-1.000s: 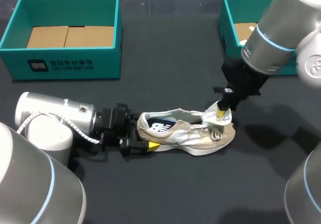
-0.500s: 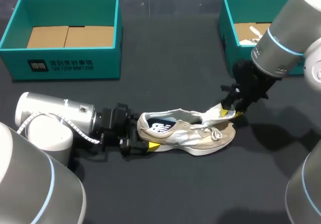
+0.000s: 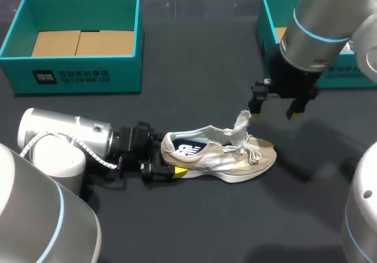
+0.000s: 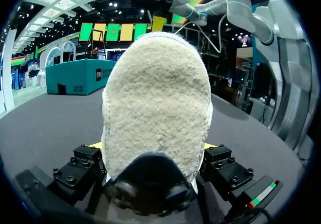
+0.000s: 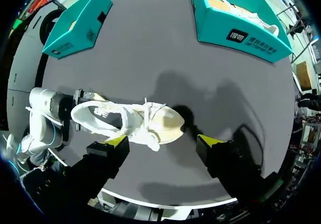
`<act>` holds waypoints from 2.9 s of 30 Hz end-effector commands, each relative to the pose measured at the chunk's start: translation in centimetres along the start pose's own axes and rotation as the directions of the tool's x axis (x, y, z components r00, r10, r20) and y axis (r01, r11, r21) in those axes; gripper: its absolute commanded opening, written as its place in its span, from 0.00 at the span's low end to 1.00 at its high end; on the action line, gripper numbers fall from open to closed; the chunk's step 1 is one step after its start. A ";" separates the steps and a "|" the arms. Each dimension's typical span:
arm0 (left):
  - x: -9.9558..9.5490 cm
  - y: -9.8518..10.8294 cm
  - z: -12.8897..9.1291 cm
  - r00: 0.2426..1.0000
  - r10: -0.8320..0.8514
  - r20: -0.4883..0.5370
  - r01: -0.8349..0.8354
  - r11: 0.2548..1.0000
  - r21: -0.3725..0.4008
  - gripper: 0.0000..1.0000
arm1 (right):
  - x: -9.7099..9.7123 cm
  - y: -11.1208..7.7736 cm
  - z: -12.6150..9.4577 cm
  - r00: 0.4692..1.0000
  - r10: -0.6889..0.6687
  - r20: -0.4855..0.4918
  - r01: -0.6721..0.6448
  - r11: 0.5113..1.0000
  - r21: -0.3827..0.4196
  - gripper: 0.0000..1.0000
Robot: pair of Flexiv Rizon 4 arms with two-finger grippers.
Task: Take the shoe out of the shoebox, open the shoe tongue, remove and reinsert the insole, then place the shoe into the shoebox
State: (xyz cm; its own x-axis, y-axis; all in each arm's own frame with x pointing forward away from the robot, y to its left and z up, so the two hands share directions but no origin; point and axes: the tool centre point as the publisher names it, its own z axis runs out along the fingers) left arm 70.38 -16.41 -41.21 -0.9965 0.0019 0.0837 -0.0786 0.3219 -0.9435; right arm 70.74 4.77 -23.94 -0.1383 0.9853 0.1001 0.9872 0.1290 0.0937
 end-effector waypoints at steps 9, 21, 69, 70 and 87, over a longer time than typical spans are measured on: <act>0.3 0.5 0.3 1.000 -0.001 0.002 0.001 1.000 -0.001 0.00 | 3.8 1.0 -5.6 0.907 -0.419 0.040 0.417 0.908 0.050 0.15; 0.3 0.5 0.3 1.000 -0.001 0.002 0.001 1.000 -0.001 0.00 | 7.1 0.0 -4.3 0.628 -0.769 -0.123 0.778 0.621 0.094 0.00; 0.3 0.5 0.3 1.000 -0.001 0.002 0.001 1.000 -0.001 0.00 | 15.4 1.0 2.4 0.152 -0.975 -0.163 0.987 0.141 0.074 0.00; 0.3 0.5 0.3 1.000 -0.001 0.002 0.001 1.000 -0.001 0.00 | 15.4 1.0 2.4 0.152 -0.975 -0.163 0.987 0.141 0.074 0.00; 0.3 0.5 0.3 1.000 -0.001 0.002 0.001 1.000 -0.001 0.00 | 15.4 0.4 6.9 0.255 -0.964 -0.080 0.967 0.253 0.031 0.00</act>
State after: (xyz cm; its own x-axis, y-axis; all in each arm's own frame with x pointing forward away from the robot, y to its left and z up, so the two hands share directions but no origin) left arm 70.37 -16.42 -41.21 -0.9965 0.0018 0.0836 -0.0786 0.3217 -0.9436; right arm 69.83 21.35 -27.95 -0.9927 0.1198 0.0158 0.1206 0.9907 0.0623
